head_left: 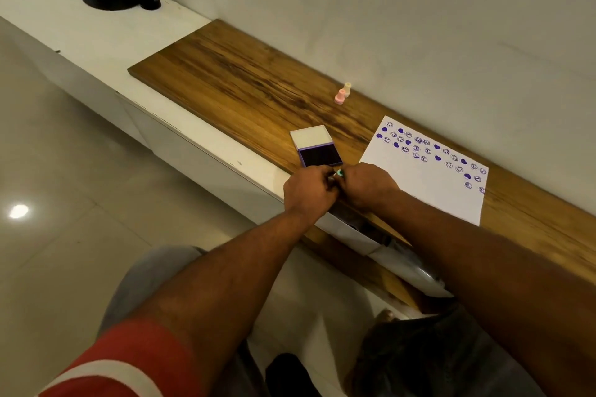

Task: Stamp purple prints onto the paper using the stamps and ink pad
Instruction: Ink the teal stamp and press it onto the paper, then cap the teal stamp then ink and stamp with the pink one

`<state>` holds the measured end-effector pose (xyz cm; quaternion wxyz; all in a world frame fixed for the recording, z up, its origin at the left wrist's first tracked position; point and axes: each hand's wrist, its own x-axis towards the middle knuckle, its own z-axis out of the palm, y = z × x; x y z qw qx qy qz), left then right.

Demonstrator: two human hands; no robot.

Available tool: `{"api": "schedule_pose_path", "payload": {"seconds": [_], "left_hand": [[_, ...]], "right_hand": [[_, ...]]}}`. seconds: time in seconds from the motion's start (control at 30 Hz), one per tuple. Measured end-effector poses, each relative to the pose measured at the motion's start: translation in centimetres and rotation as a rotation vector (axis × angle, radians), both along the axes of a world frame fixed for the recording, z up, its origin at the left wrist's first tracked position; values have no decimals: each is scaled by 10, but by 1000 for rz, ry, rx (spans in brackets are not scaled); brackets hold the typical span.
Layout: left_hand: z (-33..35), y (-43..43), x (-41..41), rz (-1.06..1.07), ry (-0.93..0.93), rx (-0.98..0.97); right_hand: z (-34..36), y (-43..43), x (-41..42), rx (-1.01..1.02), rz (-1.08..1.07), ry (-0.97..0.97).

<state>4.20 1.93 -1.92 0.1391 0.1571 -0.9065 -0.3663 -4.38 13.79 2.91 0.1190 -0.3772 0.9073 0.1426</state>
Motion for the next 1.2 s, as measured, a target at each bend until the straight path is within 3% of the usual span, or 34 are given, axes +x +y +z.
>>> {"api": "schedule_pose_path", "payload": {"seconds": [0.13,0.37,0.47,0.73,1.2], "left_hand": [[0,-3,1,12,6,8],[21,-25,-4,96,102,31],[36,-50,-18,212,123,64],[24,-104,-43,372,-48,53],[0,-107,-50,436,-85,-3]], "right_hand": [[-8,16,-7,-303,-203,-252],[-21,29,-1,-536,-272,-298],[-22,27,-1,-546,-302,-315],[-29,24,-3,-531,-282,-271],[-35,28,-9,-544,-224,-258]]}}
